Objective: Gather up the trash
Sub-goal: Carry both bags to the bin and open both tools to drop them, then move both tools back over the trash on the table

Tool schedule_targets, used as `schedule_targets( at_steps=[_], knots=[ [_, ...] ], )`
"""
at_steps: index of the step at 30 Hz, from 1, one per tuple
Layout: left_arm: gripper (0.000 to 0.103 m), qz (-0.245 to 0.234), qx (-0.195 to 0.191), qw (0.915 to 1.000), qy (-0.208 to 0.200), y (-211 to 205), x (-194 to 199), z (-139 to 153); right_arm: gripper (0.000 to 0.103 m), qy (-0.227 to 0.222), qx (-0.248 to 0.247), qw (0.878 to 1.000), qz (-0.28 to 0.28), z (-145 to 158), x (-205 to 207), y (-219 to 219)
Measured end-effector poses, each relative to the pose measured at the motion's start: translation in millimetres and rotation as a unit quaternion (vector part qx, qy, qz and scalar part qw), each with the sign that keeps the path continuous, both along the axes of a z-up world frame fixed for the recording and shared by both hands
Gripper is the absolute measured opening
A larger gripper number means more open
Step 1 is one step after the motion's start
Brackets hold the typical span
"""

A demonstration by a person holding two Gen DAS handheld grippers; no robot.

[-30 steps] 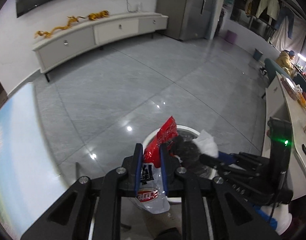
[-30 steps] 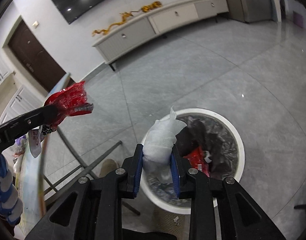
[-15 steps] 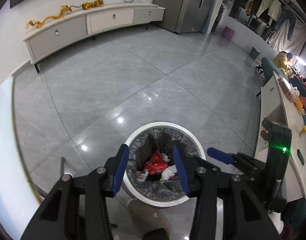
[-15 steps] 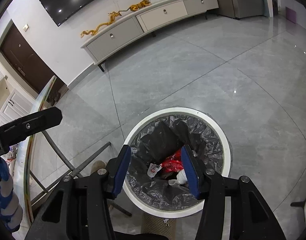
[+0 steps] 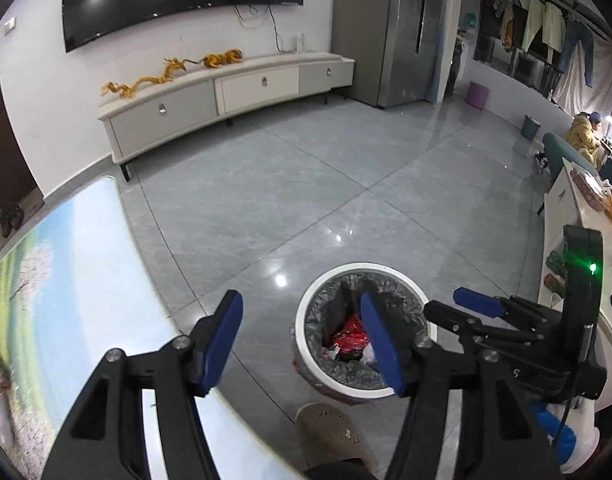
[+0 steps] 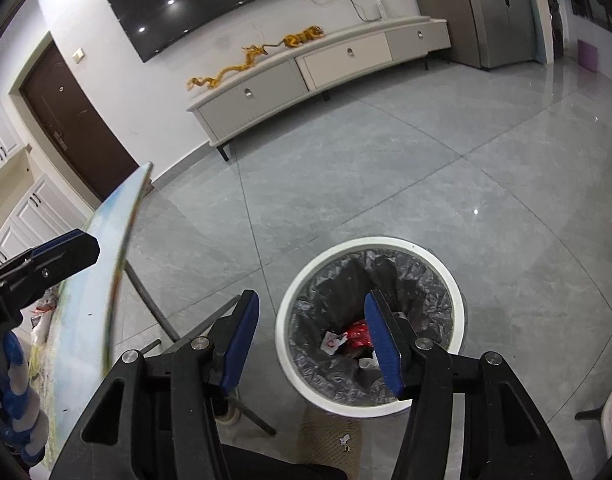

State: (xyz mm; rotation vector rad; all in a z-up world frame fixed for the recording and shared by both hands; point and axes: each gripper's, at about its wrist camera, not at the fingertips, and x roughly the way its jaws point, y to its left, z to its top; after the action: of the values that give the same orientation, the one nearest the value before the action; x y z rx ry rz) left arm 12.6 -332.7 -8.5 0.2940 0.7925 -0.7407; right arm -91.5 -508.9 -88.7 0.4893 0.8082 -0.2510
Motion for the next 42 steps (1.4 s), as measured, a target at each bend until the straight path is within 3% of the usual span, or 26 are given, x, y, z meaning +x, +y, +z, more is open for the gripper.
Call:
schedule_targets(
  at_steps=[15, 25, 33, 42],
  knots=[
    [0.06, 0.039, -0.049, 0.9966, -0.054, 87, -26, 44, 0.056, -0.042, -0.044, 0.998, 0.026, 62, -9, 54],
    [0.06, 0.082, -0.079, 0.9906, -0.076, 154, -31, 59, 0.057, -0.061, -0.081, 0.993, 0.068, 101, -5, 101],
    [0.06, 0.149, -0.079, 0.9832, -0.071, 235, -16, 46, 0.057, -0.075, -0.101, 0.985, 0.116, 123, 12, 151],
    [0.06, 0.255, -0.074, 0.9629, -0.05, 358, 10, 12, 0.057, -0.075, -0.097, 0.975, 0.183, 126, 49, 217]
  ],
)
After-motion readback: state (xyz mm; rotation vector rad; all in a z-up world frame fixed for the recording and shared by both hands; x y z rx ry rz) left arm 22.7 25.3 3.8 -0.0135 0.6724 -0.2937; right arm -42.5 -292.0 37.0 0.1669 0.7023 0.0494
